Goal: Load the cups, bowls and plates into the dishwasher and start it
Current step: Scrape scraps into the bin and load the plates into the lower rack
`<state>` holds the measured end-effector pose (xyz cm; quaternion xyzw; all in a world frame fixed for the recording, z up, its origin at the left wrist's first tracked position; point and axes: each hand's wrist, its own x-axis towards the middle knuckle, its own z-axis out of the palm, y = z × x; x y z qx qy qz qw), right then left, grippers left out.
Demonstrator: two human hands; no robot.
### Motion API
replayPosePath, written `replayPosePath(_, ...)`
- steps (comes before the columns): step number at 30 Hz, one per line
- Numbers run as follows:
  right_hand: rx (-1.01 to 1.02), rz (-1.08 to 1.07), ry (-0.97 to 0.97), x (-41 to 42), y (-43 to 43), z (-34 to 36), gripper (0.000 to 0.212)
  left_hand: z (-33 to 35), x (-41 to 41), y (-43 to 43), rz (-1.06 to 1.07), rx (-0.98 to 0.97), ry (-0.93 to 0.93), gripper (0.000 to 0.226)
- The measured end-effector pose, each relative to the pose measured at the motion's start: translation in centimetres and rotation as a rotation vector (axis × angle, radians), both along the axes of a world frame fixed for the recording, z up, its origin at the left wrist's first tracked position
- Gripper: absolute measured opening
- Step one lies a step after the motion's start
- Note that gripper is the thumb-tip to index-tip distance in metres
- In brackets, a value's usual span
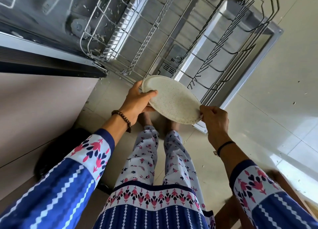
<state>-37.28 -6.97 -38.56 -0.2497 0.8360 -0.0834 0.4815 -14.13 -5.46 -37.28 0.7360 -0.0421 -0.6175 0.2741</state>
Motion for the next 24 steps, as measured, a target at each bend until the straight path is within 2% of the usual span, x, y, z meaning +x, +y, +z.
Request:
replayPosePath(7,0.003,0.044,0.004,-0.4,-1.4,-1.3,0.004,-1.6,-0.6,-2.2,-0.015,0.038,0.014,0.040)
replayPosePath(19,-0.020,0.176,-0.012,-0.3,-1.5,-2.1,0.012,-2.6,0.0,-1.9,-0.058,0.099,0.045,0.035)
replayPosePath(24,-0.081,0.293,0.008,0.6,-1.9,-1.2,0.015,-1.4,0.0,-1.2,-0.056,0.100,0.052,0.032)
